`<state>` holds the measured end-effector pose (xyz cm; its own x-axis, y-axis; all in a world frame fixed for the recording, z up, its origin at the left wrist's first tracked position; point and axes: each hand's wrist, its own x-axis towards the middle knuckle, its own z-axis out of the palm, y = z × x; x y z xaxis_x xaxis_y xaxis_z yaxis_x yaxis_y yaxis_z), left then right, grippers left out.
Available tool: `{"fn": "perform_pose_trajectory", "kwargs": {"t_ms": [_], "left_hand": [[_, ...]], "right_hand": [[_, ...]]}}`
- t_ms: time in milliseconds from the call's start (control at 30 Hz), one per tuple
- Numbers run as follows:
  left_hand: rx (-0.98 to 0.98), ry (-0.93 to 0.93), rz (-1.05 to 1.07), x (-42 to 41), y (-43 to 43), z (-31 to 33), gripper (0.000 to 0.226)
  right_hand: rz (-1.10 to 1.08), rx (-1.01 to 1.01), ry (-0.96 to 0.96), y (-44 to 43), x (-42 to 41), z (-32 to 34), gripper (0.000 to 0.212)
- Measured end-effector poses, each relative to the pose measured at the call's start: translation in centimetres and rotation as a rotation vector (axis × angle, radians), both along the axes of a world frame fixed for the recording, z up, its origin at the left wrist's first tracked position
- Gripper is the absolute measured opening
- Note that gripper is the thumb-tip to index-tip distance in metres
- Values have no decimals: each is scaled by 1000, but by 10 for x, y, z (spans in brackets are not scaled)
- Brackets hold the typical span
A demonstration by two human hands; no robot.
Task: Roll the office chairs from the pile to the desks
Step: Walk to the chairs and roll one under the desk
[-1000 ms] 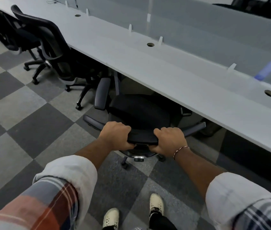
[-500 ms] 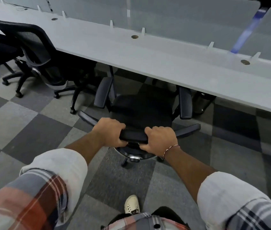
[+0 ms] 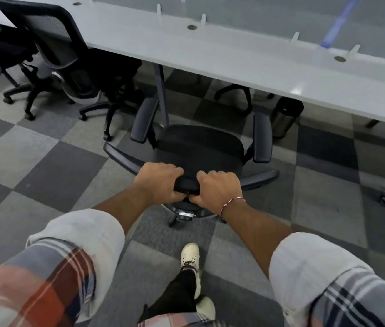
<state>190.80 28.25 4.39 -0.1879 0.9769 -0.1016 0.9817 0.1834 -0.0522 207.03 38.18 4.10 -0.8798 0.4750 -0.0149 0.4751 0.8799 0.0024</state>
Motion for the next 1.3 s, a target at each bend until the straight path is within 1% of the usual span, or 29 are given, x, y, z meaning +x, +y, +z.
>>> {"fn": "perform_pose_trajectory", "kwargs": {"t_ms": [100,267,367,467,567,700,800,1067,1300], "left_hand": [[-44,0,-7,9,-28,4,37],[-79,6,-38,17,-52,10,35],[-96,0,-118,13,-70,12,34],[-148,-38,-199,1,-81,17,37],[-150,-34,-205,-12,-93,17,35],[-137,-13,-213,-12,-105,12,33],[-112,7,-228,-20,-108,11,31],[-79,59,-268,-54,-103,6,36],[-75,60,-281,-72,-74,7,36]], "right_hand": [[-8,3,-13,-34,7,2,47],[-42,28,-23,-63,16,2,48],[3,22,-24,-77,22,5,48],[53,-5,-85,-74,38,12,55],[-31,19,-99,-77,53,12,56],[-98,61,-101,-93,52,7,53],[-143,64,-95,-101,46,6,53],[-190,96,-115,-113,18,1,58],[-212,94,-120,-87,0,3,57]]}}
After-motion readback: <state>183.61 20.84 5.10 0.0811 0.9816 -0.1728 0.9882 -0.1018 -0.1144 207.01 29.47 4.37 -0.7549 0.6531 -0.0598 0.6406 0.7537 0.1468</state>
